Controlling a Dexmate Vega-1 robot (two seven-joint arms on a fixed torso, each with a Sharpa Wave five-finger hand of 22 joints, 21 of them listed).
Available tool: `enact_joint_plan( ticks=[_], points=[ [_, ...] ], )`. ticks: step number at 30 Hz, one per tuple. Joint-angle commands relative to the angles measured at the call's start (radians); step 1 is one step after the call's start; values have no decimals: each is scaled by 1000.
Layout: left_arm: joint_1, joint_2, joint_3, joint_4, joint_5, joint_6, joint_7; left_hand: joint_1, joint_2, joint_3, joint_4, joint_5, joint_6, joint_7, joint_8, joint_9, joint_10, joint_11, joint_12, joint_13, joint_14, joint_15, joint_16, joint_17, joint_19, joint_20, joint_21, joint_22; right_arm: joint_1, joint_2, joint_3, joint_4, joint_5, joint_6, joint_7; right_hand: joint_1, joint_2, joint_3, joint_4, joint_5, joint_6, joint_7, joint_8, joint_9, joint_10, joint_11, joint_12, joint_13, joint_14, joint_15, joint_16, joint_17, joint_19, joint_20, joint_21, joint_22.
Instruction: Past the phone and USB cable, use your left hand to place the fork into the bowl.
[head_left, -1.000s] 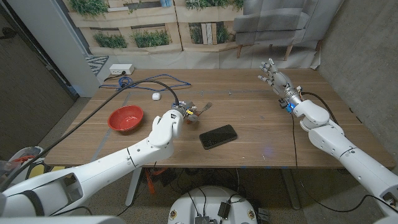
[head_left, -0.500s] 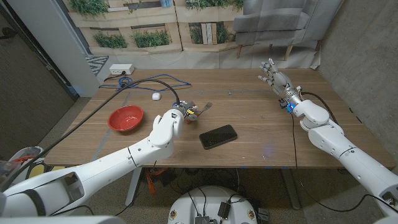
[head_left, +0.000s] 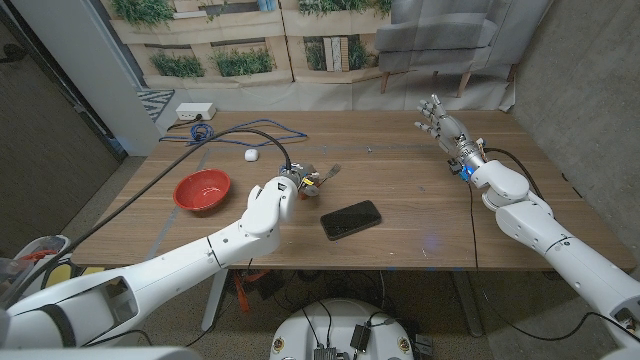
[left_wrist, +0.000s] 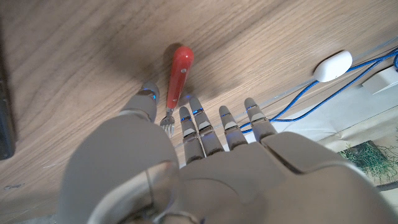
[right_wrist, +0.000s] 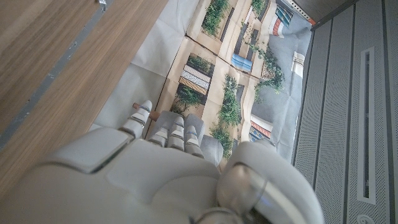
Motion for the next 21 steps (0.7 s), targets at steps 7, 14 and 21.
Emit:
enact_joint_plan(
  ticks=[7,14,21],
  points=[
    [24,-1,-1,-13,22,19,-17,-6,-4,-6,10,-1,11,-1,2,2,19,1,5,6,0,-2,0,1,-1,1,0,3,-21,-15,4,-25,4,-7,0,1,5,3,-3,-2,12,-1,0,6,6,-3,-2,5,3,-19,0,1,-1,-2,-1,5],
    [33,-2,-3,-23,24,16,-15,-9,-2,-13,13,-1,37,4,9,2,67,-4,22,12,9,-9,3,1,3,-3,1,4,-33,-19,8,-37,6,-4,0,0,5,3,-3,-2,12,-1,0,6,6,-2,-2,5,3,-20,0,1,-1,-2,-1,5],
    [43,-3,-6,-31,34,25,-10,-10,-1,-21,13,-1,72,-1,17,2,123,-9,40,21,30,-20,9,0,10,-7,4,4,-42,-24,14,-44,8,-1,-2,0,5,4,-3,-2,12,0,0,6,6,0,-2,5,3,-21,0,1,-1,-2,-1,5]
  ],
)
